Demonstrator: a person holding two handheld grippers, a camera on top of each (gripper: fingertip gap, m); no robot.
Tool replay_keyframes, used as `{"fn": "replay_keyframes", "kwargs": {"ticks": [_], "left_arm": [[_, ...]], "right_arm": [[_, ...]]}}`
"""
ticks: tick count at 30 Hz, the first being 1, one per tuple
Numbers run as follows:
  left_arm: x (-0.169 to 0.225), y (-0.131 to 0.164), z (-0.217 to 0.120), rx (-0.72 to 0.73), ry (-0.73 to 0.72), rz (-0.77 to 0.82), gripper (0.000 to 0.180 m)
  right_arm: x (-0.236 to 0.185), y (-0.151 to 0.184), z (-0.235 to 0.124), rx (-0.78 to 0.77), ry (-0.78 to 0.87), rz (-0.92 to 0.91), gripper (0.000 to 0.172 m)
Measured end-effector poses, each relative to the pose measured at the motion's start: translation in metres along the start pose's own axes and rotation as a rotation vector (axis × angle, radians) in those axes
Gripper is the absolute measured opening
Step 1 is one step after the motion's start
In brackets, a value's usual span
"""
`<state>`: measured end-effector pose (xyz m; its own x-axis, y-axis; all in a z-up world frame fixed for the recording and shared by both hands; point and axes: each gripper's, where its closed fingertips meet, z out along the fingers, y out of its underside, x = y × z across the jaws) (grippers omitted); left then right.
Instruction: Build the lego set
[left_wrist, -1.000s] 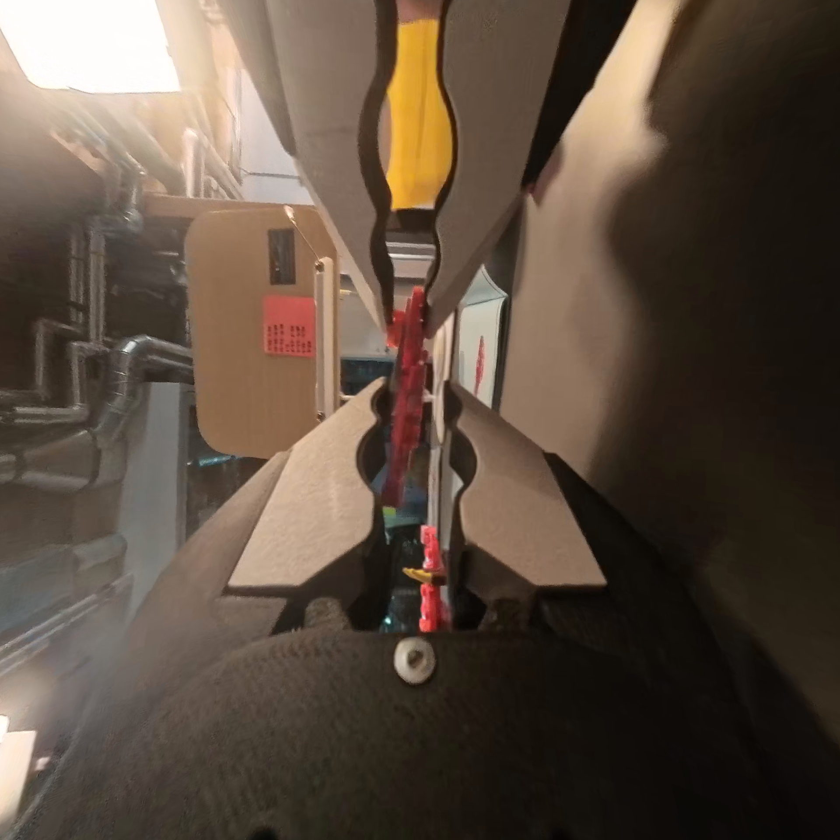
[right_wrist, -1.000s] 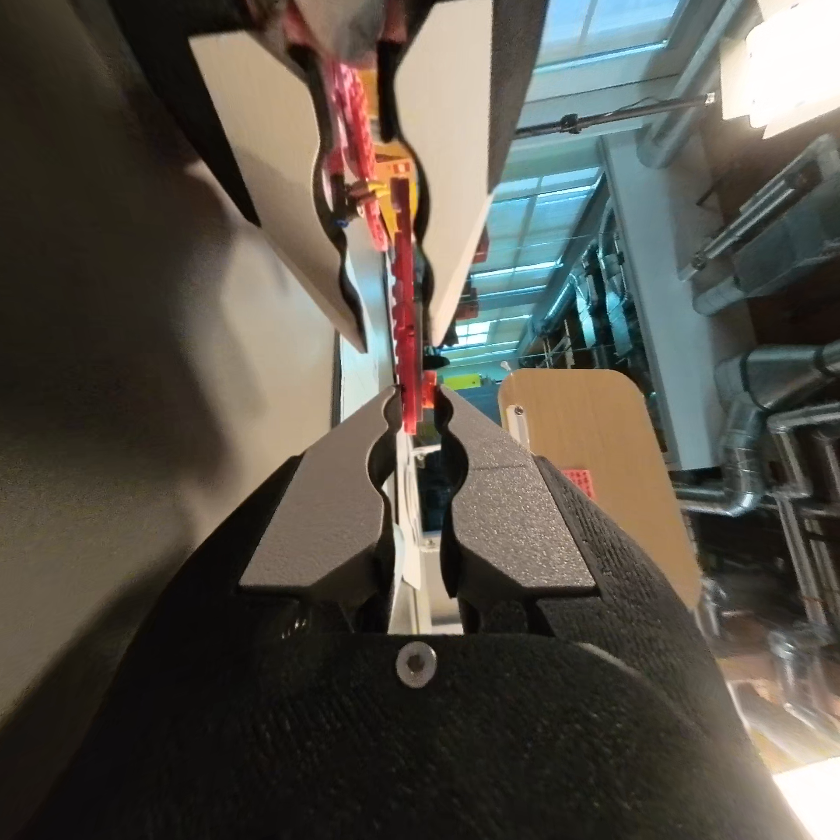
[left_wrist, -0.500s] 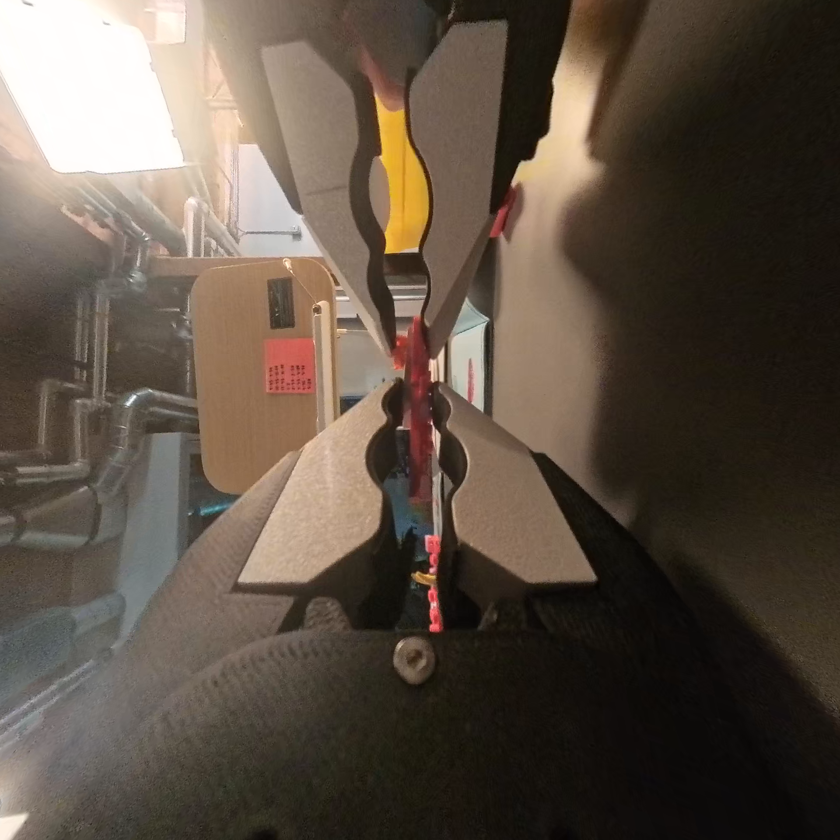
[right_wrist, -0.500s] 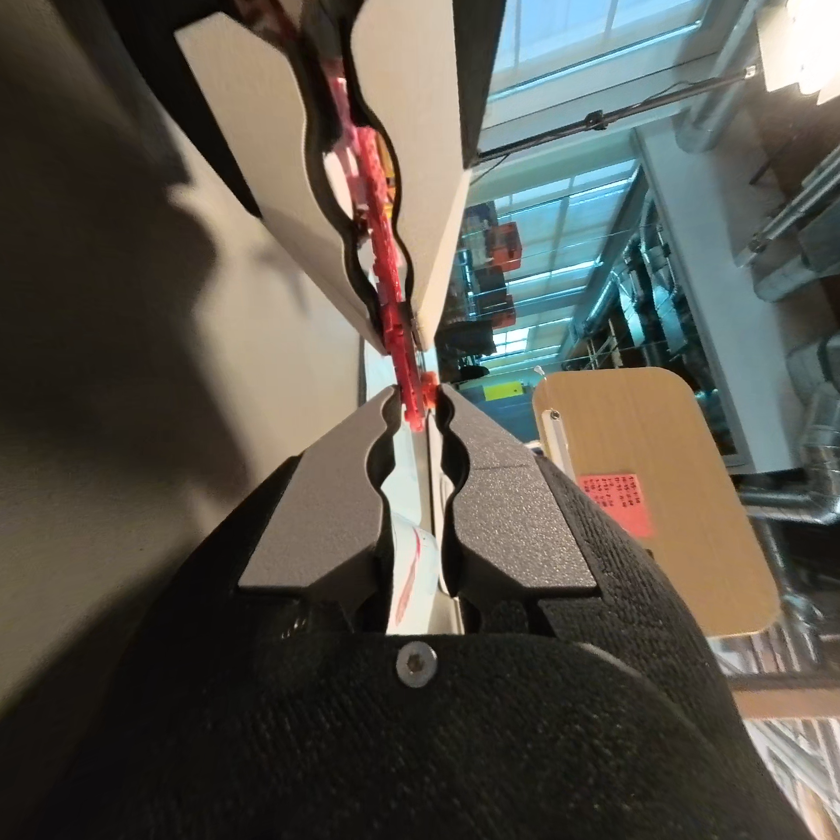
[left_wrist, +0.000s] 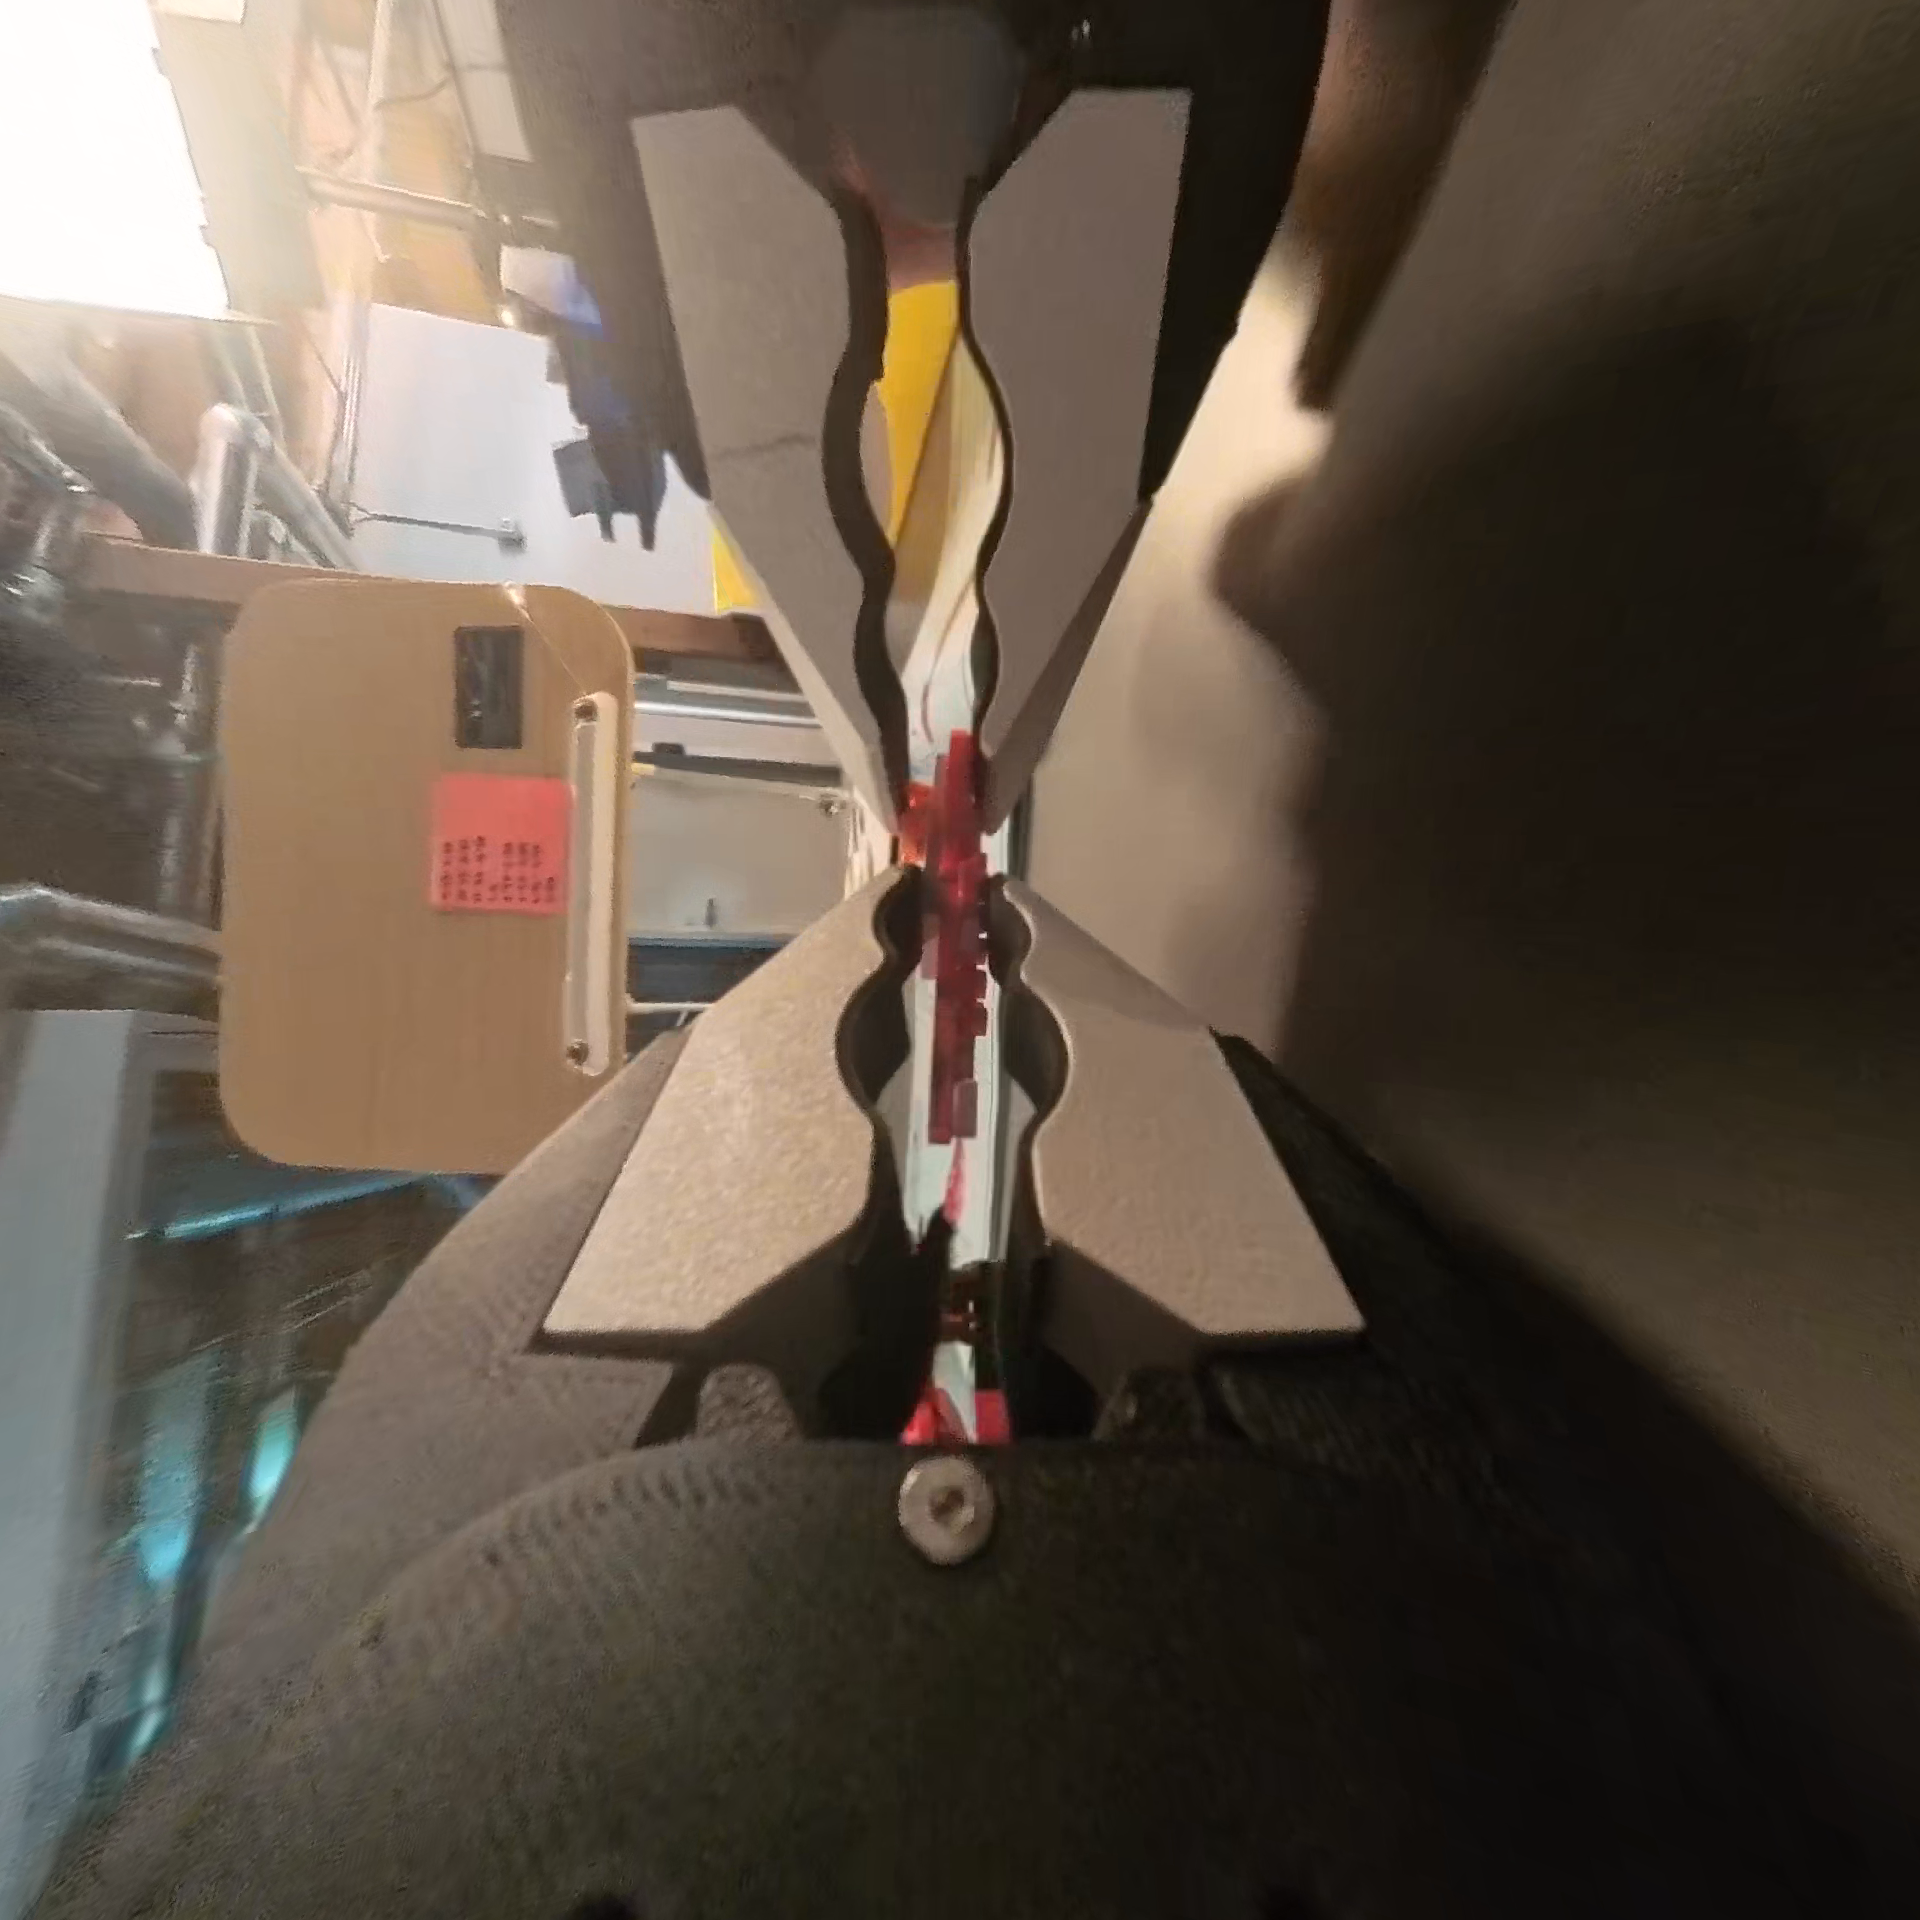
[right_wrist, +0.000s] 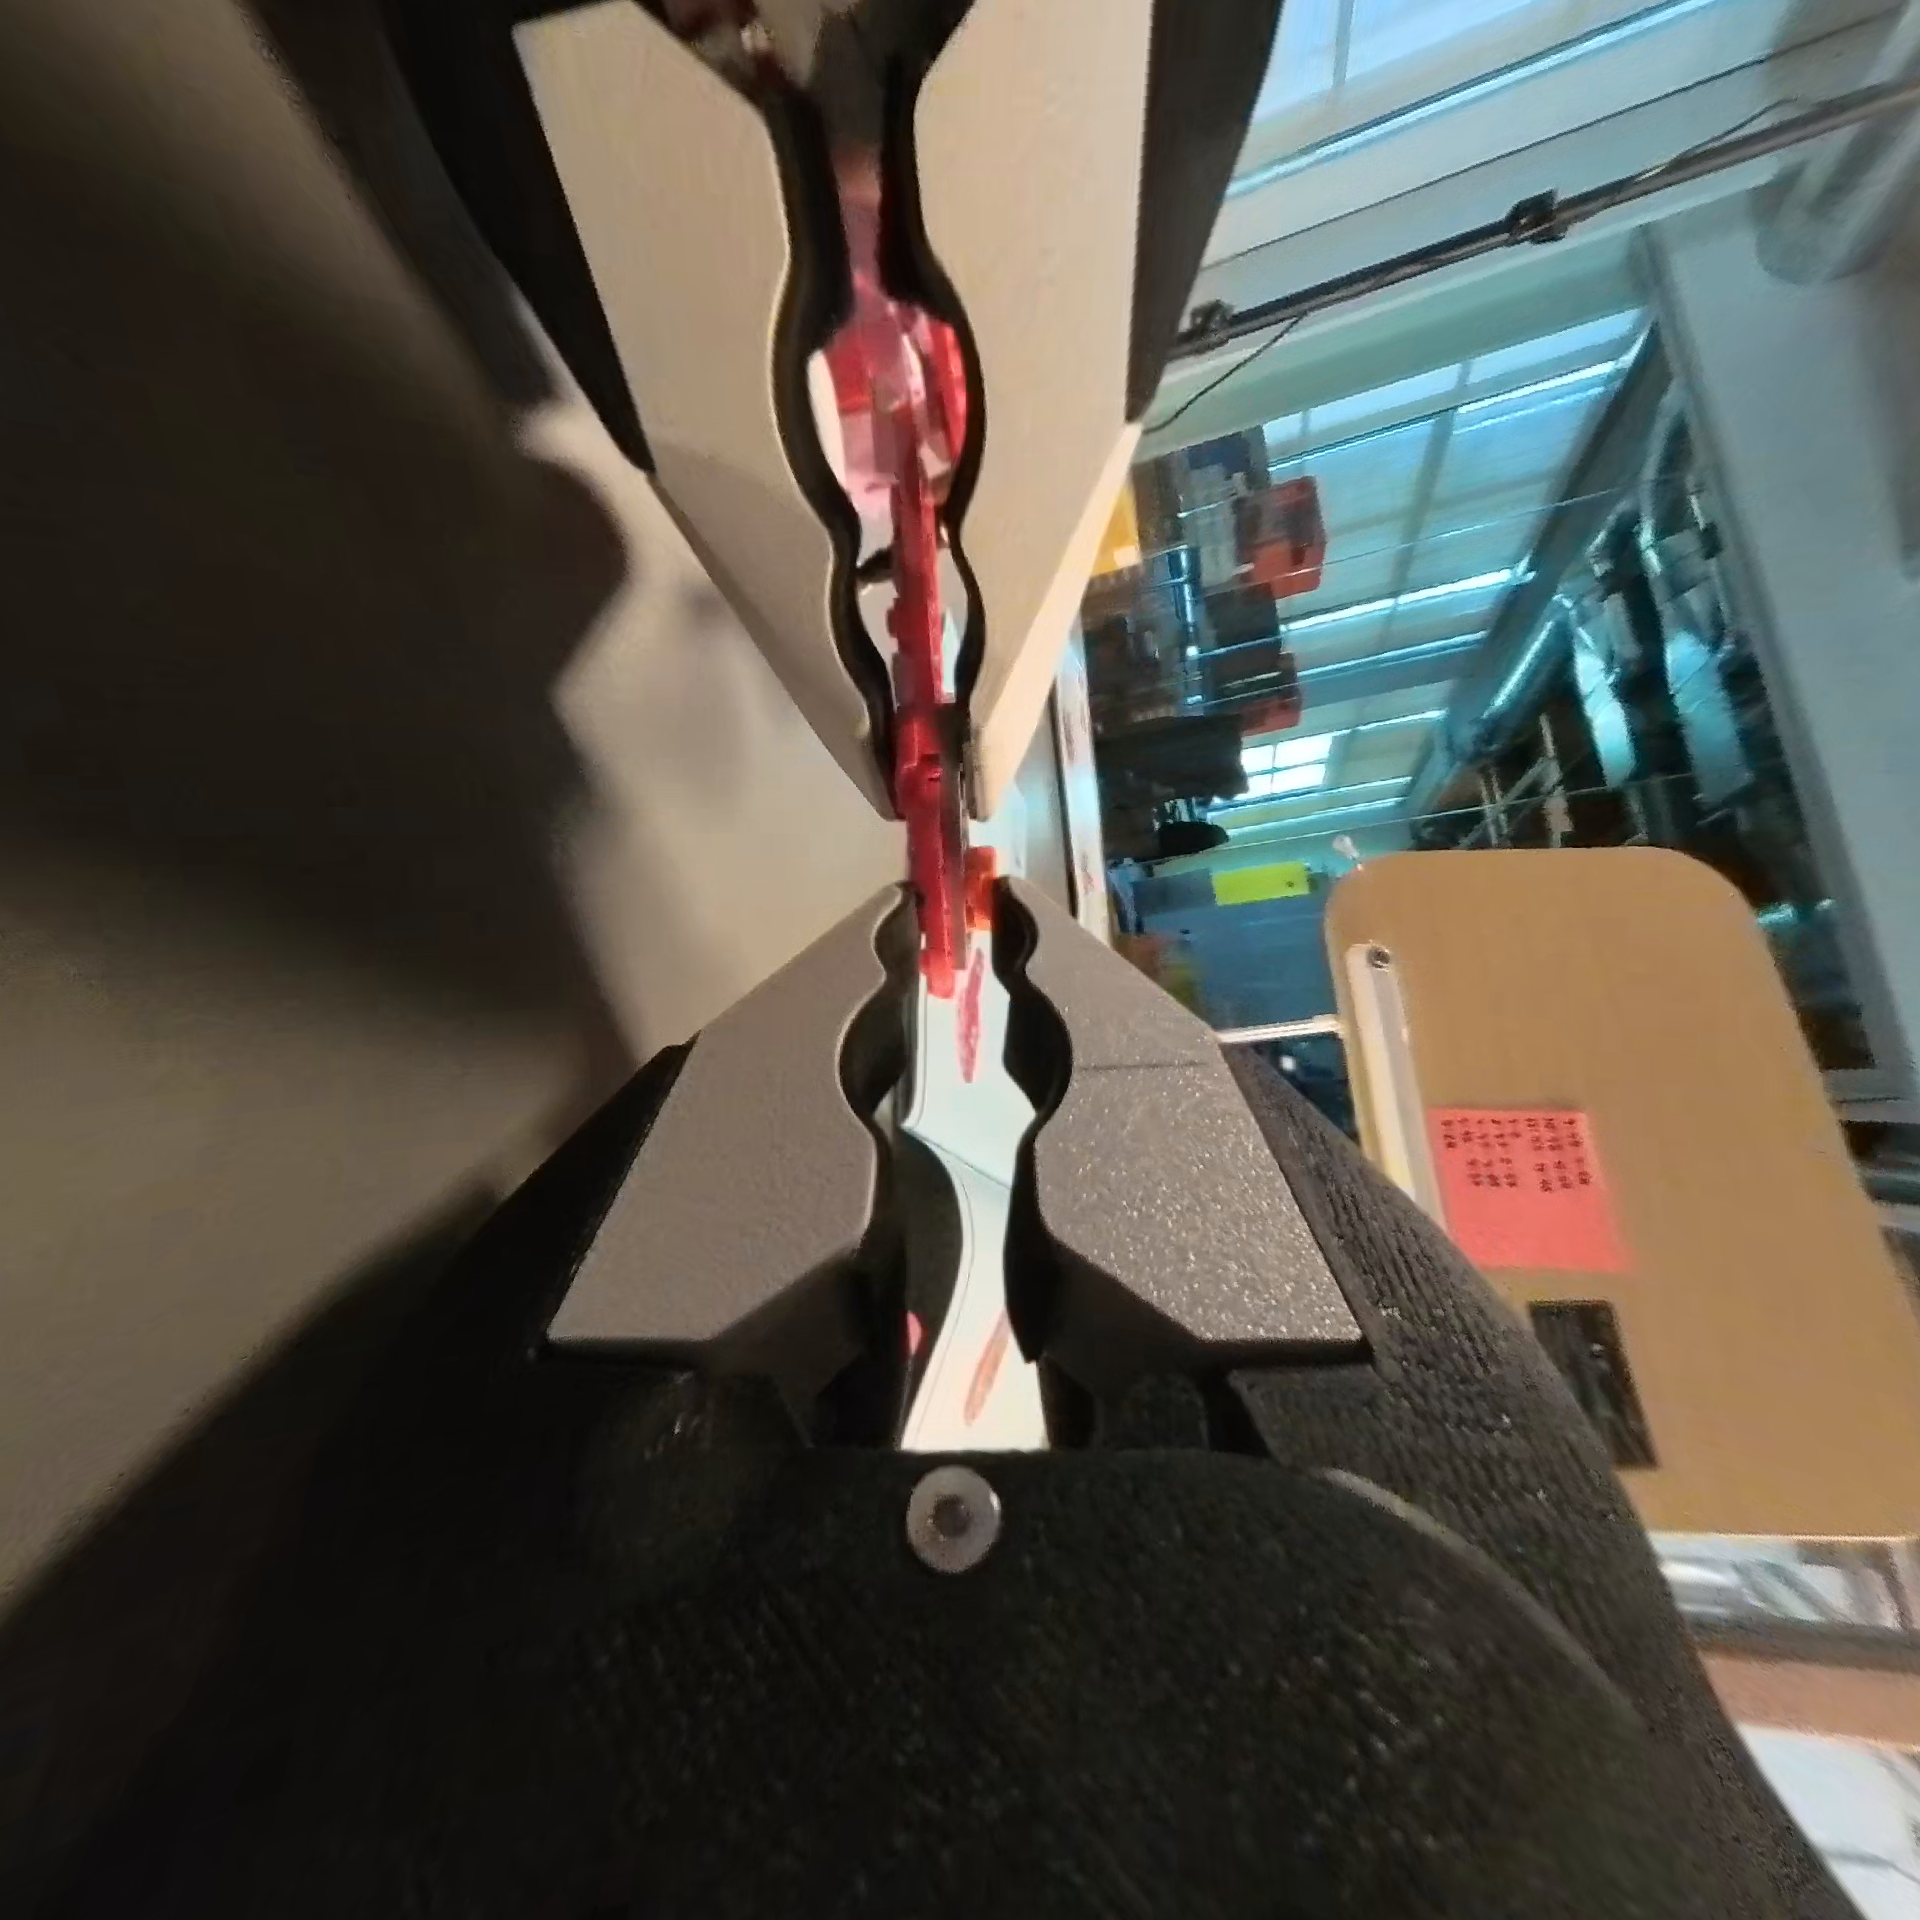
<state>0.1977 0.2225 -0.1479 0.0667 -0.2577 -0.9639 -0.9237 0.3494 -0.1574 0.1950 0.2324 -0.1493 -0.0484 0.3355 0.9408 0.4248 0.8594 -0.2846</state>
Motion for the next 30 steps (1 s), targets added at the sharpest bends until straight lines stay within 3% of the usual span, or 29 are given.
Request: {"fn": "replay_keyframes", "kwargs": {"ticks": [7, 23, 30], "left_arm": [[0.0, -0.006, -0.01, 0.117, 0.069, -0.062, 0.01], [0.007, -0.011, -0.012, 0.199, 0.145, -0.094, 0.01], [0.015, -0.011, -0.012, 0.184, 0.206, -0.058, 0.01]], "right_arm": [[0.0, -0.014, -0.005, 0.094, -0.011, 0.047, 0.011], [-0.007, -0.019, -0.009, 0.122, -0.082, 0.017, 0.01], [-0.017, -0.018, -0.009, 0.063, -0.117, -0.147, 0.01]]}}
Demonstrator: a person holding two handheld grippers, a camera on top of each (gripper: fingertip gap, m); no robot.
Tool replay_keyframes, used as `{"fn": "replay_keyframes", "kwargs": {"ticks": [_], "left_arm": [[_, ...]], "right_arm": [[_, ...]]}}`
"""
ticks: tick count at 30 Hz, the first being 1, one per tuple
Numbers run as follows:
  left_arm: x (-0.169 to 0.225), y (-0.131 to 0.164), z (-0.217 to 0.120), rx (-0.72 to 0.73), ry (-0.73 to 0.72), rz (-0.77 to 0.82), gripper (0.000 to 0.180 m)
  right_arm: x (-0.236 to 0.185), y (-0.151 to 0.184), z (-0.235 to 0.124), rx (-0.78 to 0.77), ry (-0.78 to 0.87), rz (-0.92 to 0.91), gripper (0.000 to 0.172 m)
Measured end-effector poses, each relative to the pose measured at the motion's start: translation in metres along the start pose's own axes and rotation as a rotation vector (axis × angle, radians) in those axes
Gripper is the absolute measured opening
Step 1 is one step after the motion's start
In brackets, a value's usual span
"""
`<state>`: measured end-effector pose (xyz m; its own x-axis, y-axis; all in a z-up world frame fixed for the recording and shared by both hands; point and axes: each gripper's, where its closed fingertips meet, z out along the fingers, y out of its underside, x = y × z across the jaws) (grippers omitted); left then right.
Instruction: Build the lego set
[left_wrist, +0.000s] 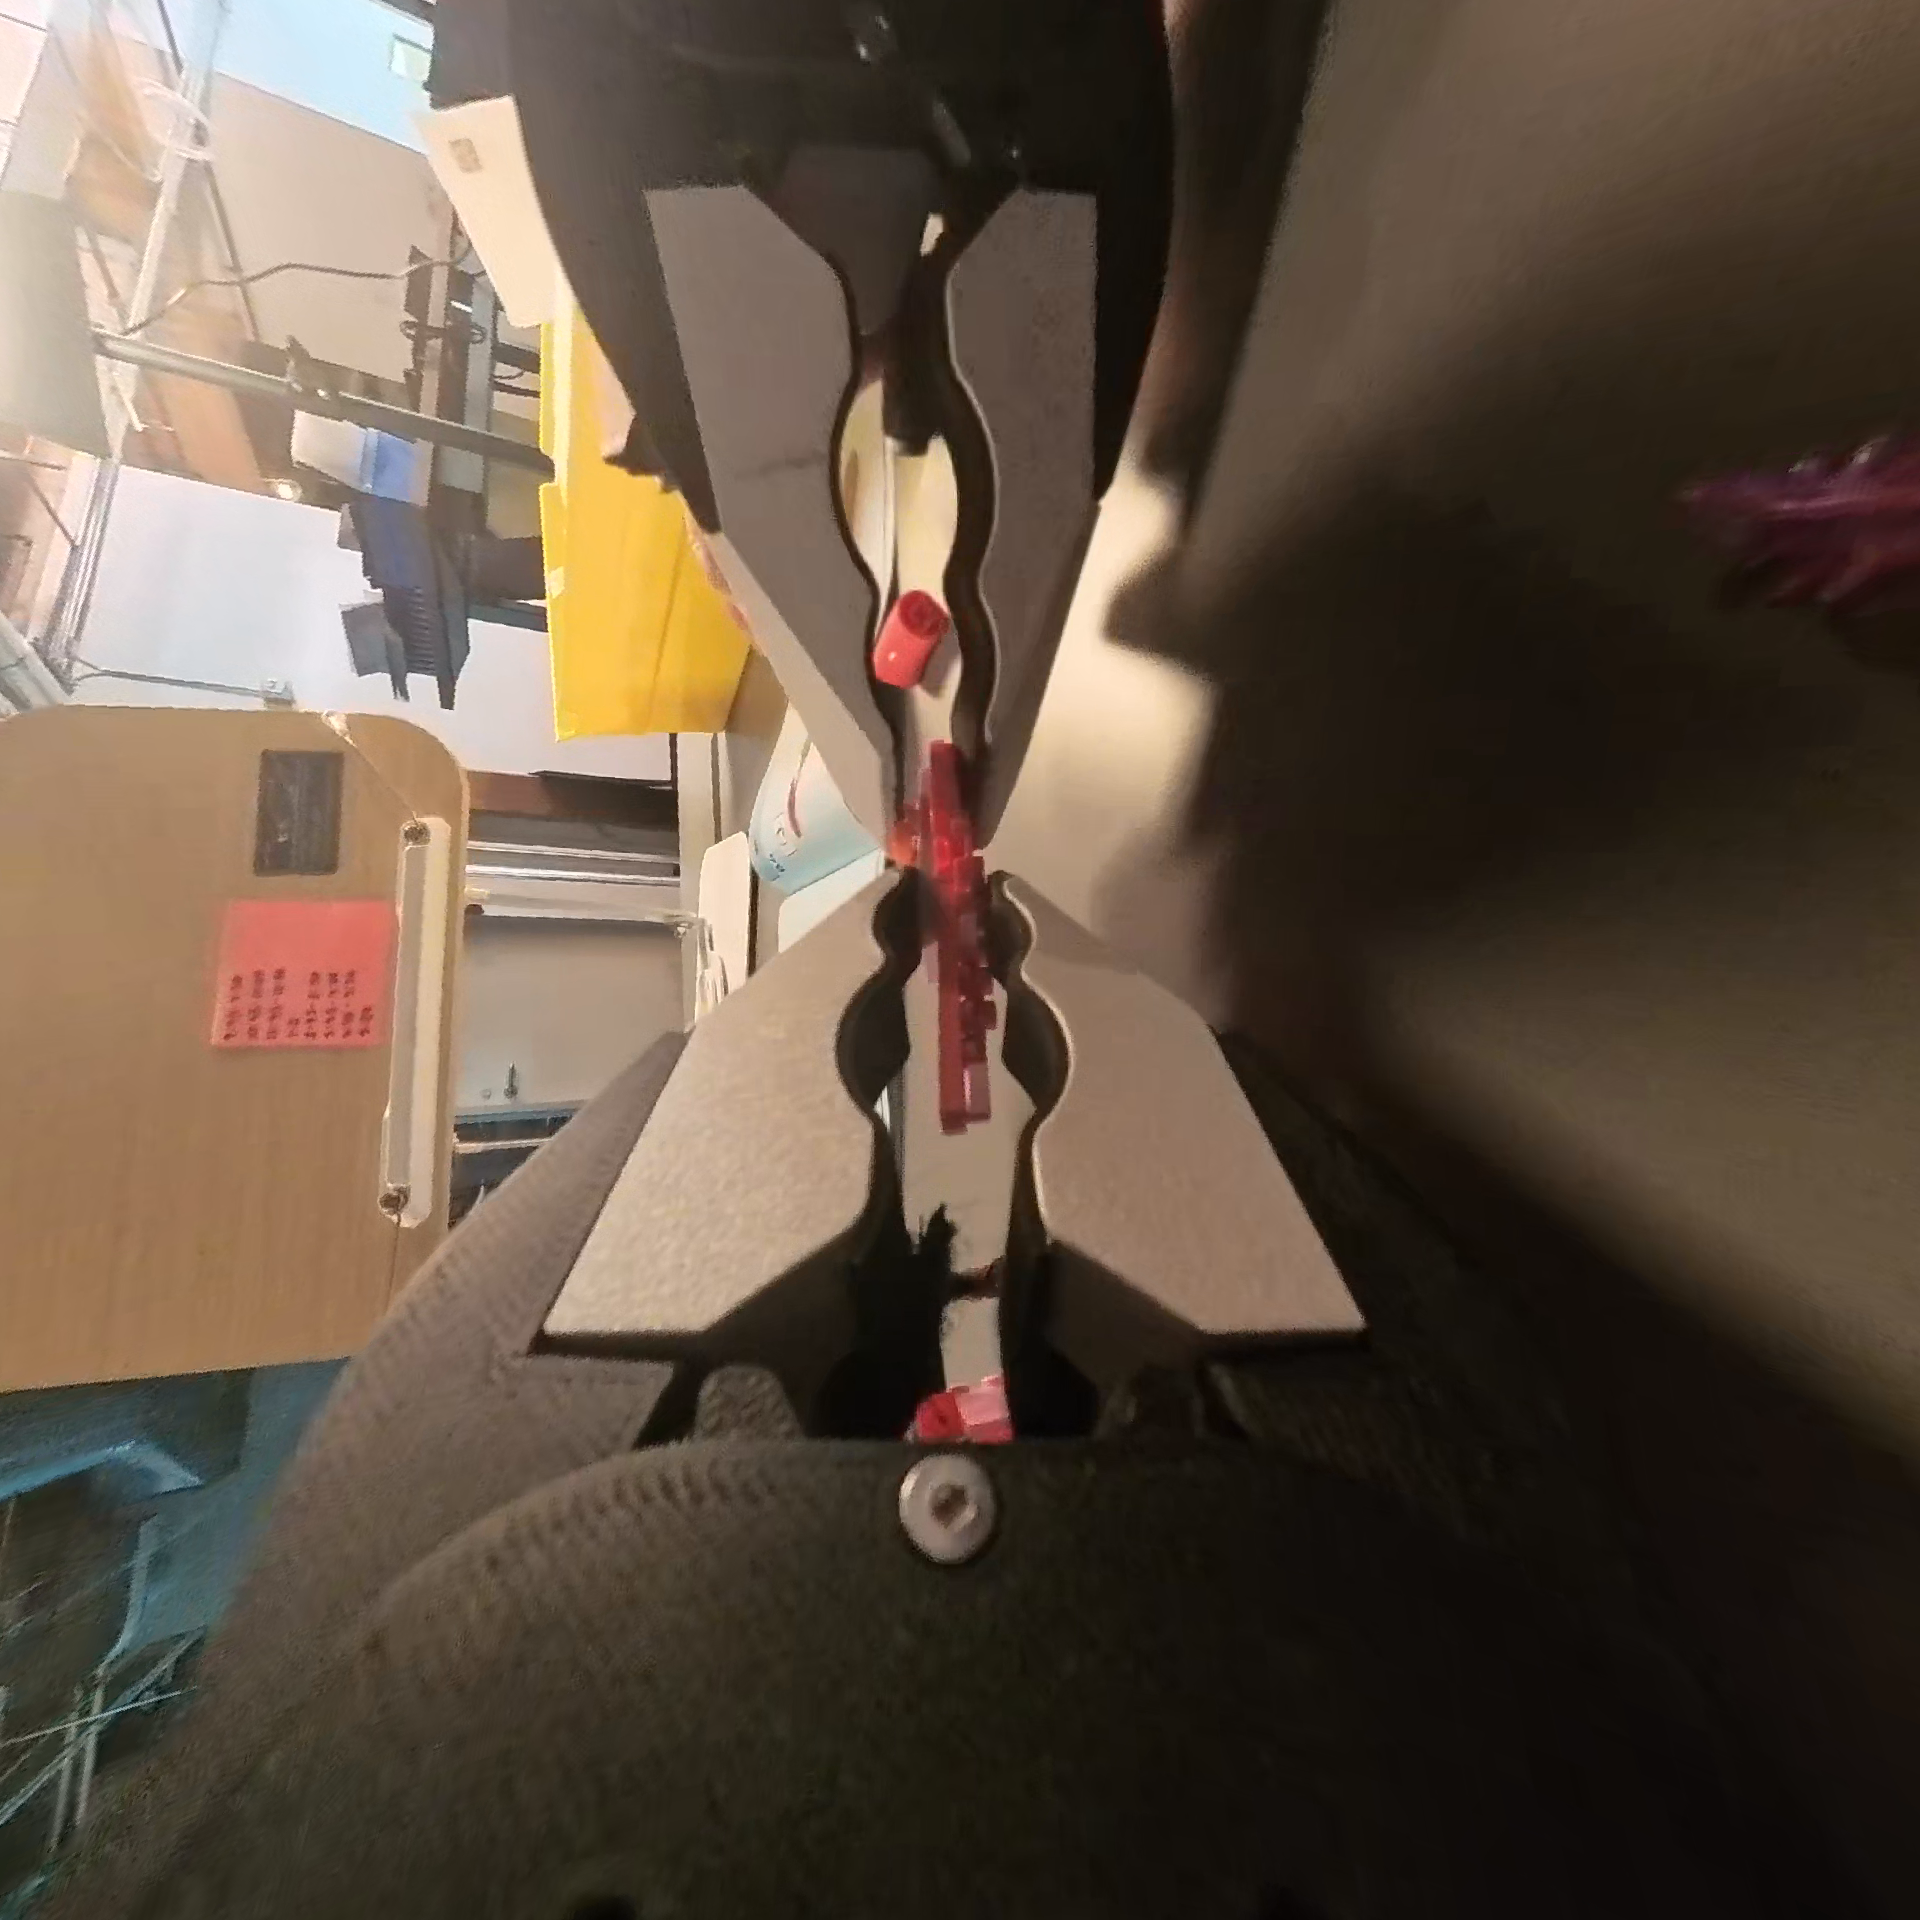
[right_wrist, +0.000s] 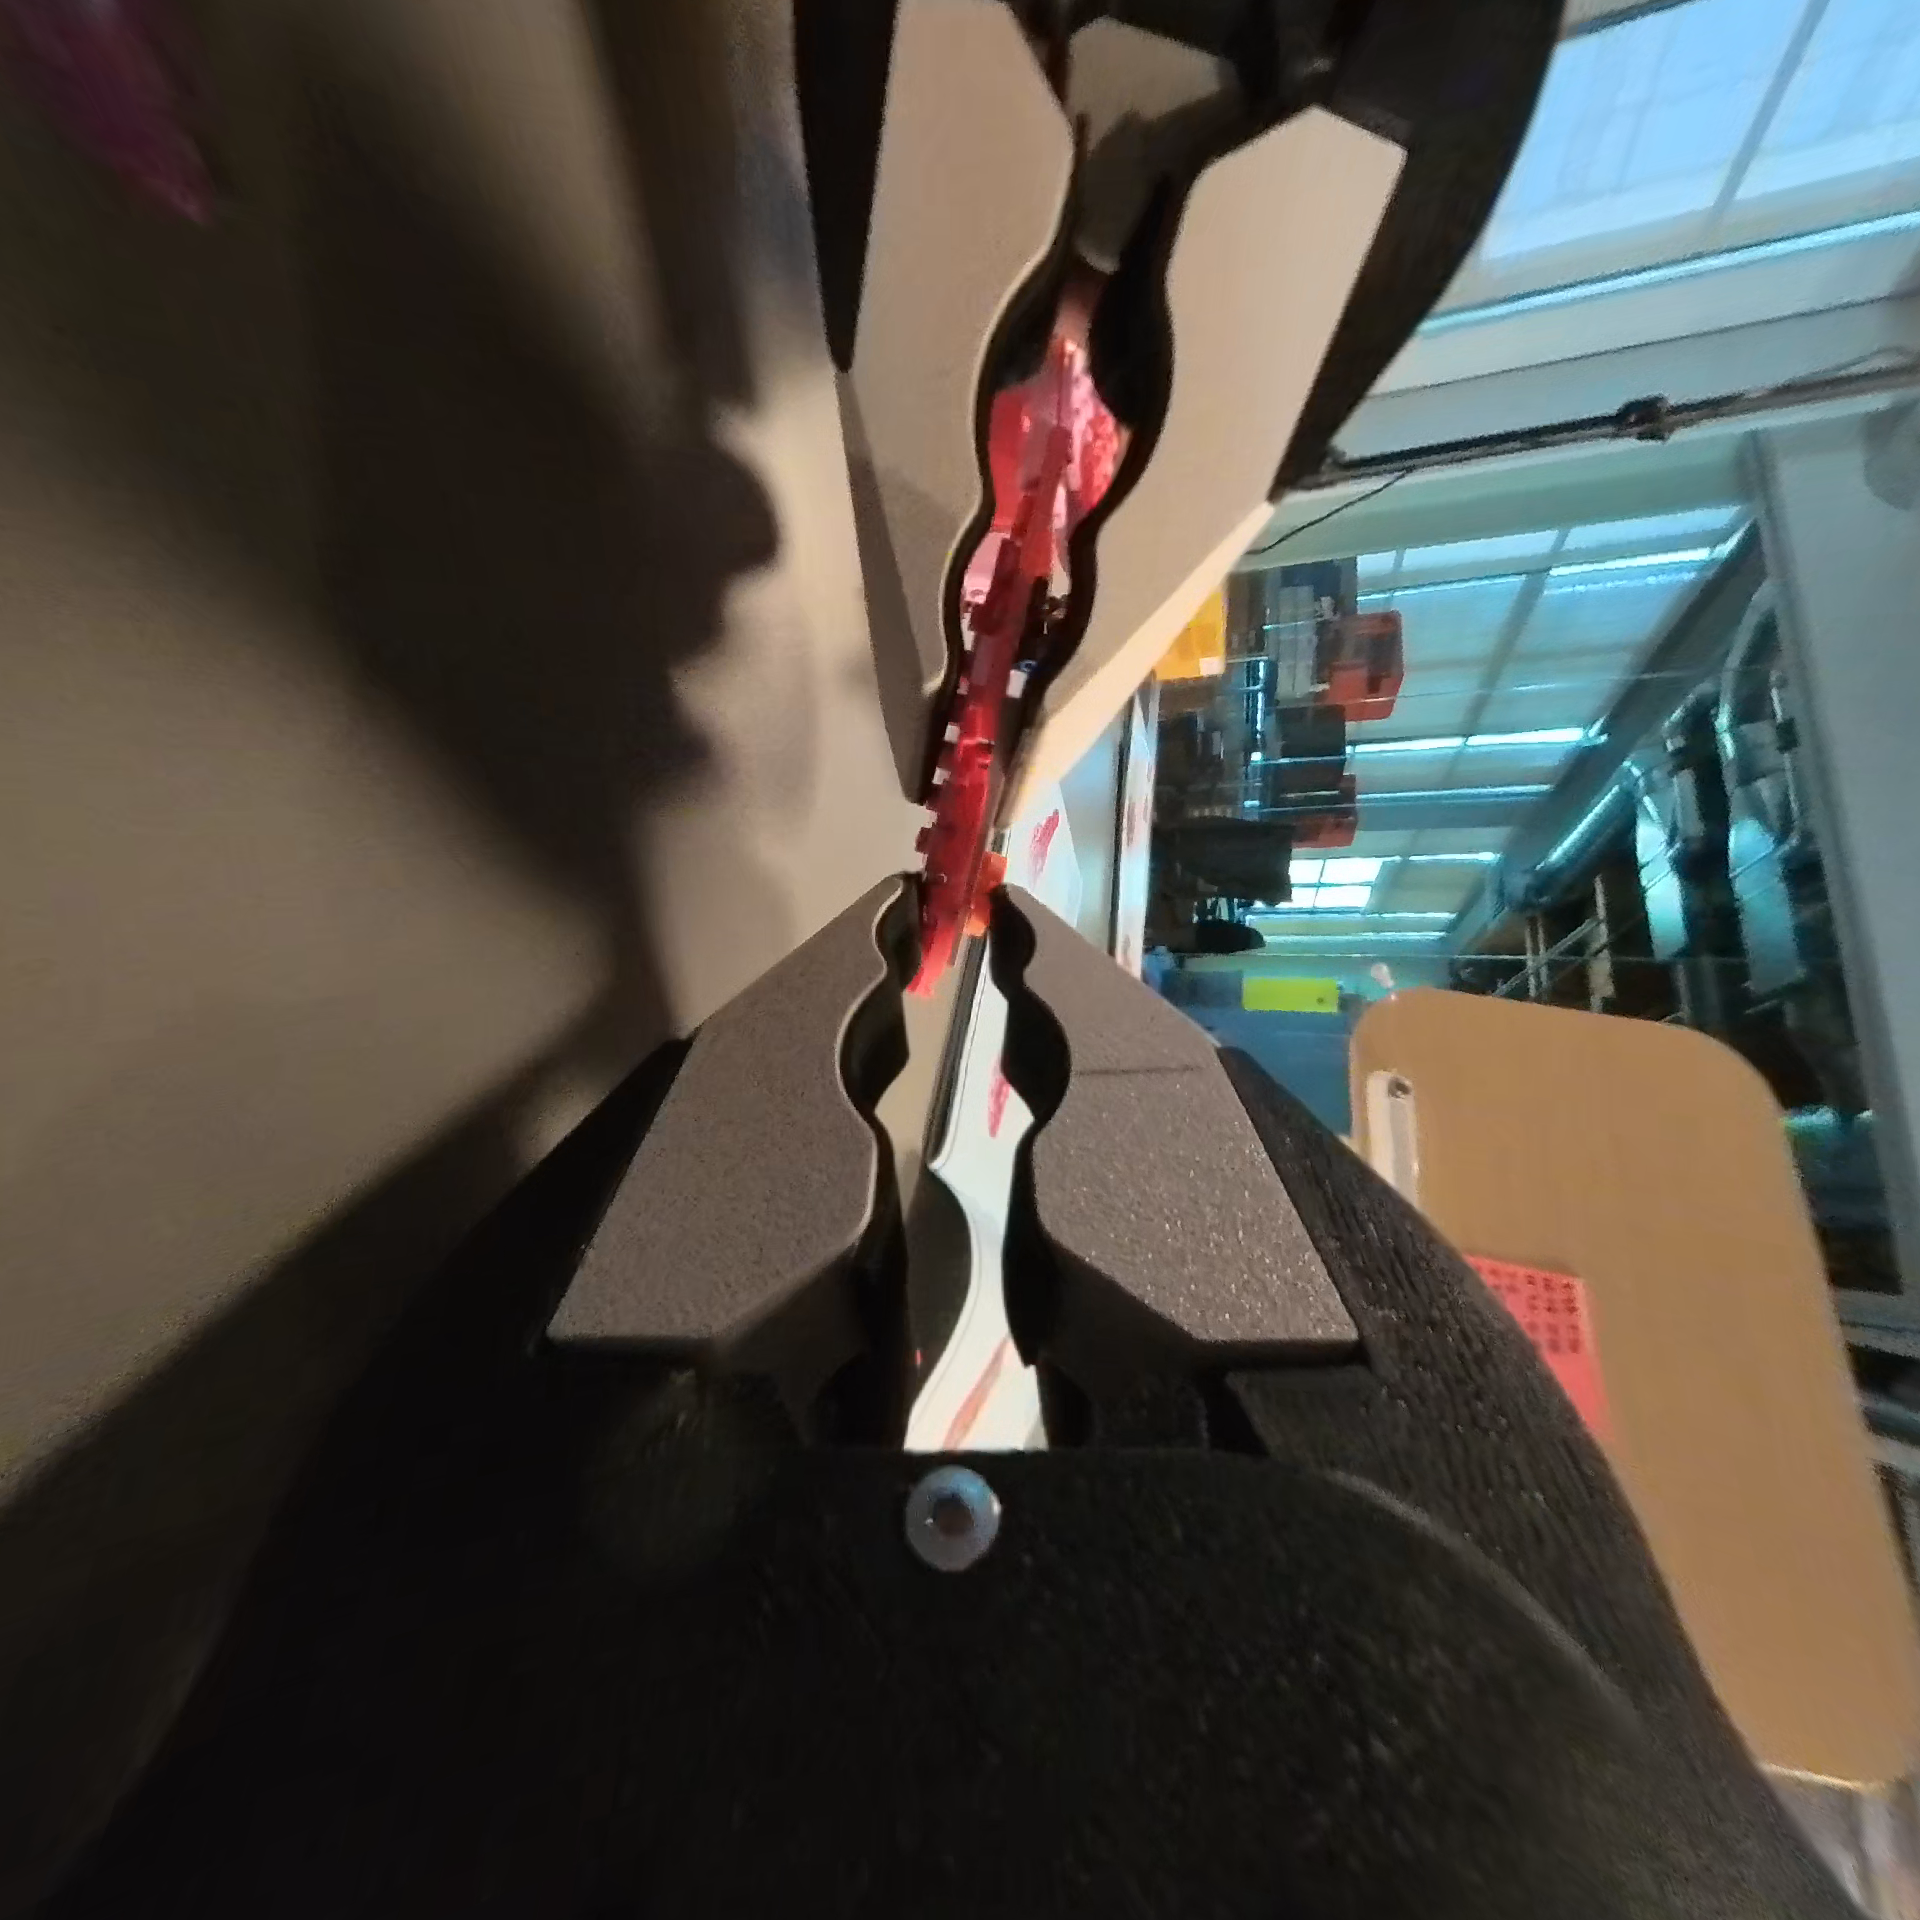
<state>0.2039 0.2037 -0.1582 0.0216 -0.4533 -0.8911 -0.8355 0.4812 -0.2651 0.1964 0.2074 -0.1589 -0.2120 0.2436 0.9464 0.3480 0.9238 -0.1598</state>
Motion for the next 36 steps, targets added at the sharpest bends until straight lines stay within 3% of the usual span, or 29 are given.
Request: {"fn": "replay_keyframes", "kwargs": {"ticks": [6, 13, 16, 23, 36], "left_arm": [[0.004, 0.001, 0.001, -0.034, 0.029, 0.03, 0.011], [0.001, 0.0, 0.003, -0.03, 0.04, -0.15, 0.035], [0.003, -0.003, 0.002, -0.016, 0.052, -0.158, 0.023], [0.001, -0.003, 0.003, -0.034, 0.068, -0.214, 0.016], [-0.007, -0.006, -0.005, -0.037, 0.073, -0.234, 0.014]], "right_arm": [[-0.005, 0.0, 0.001, -0.019, 0.002, -0.113, 0.01], [-0.007, -0.003, 0.002, 0.014, -0.023, 0.005, 0.01], [-0.003, -0.003, 0.001, 0.028, -0.019, 0.059, 0.01], [0.0, -0.004, -0.001, 0.056, -0.043, 0.157, 0.01], [0.009, -0.008, -0.003, 0.138, -0.052, 0.352, 0.011]]}}
